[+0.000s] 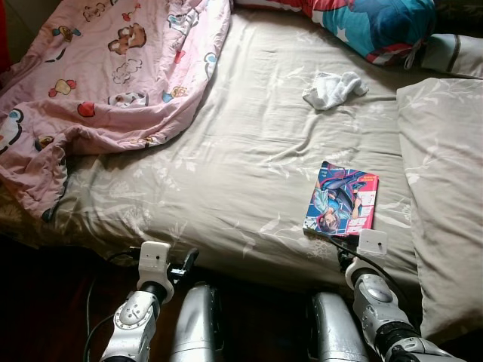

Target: Clean up the room

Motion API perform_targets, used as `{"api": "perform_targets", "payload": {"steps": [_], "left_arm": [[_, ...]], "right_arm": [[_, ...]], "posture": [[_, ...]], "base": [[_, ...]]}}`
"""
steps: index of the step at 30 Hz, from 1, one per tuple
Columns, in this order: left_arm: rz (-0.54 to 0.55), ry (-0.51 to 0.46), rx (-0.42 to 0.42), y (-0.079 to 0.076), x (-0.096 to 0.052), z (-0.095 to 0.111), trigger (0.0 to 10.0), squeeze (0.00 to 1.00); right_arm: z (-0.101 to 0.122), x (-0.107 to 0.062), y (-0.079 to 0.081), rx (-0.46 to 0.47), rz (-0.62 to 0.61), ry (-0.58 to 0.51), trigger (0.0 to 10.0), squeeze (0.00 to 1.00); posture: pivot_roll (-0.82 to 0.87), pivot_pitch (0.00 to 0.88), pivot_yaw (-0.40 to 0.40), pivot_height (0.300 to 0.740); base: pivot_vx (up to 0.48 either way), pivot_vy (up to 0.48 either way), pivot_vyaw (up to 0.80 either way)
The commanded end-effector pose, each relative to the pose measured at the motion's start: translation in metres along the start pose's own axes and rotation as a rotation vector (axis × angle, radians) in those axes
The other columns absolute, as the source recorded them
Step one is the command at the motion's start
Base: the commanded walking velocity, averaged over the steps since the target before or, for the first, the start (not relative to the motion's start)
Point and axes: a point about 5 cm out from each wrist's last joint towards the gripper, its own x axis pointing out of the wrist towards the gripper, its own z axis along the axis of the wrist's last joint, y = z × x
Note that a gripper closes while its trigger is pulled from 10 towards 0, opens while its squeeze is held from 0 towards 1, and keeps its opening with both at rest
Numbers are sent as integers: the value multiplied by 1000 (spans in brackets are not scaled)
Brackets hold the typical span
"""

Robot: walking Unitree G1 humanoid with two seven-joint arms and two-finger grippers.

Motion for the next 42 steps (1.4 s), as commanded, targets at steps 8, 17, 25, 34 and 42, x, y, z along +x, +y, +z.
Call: {"api": "perform_targets", "payload": {"steps": [8,17,25,34,42], "left_arm": [[2,53,16,3,-6,-10,10000,0],[5,51,13,2,-5,-10,10000,0],[8,51,7,0,-2,-9,10000,0],[24,34,-10,-3,5,-4,10000,0],[49,46,-38,-8,8,-8,10000,0]], "right_arm": [[-1,-1,-2,14,-22,-8,10000,0],[10,1,-11,46,-93,-76,10000,0],[5,-1,-4,44,-46,-60,10000,0],[7,-8,11,115,71,-192,10000,0],[-9,-16,13,44,137,-182,10000,0]], "posture": [[48,269,133,598],[45,263,129,598],[32,245,112,598],[4,216,87,608],[-14,173,48,658]], "base": [[0,0,0],[0,0,0],[0,0,0],[0,0,0],[0,0,0]]}}
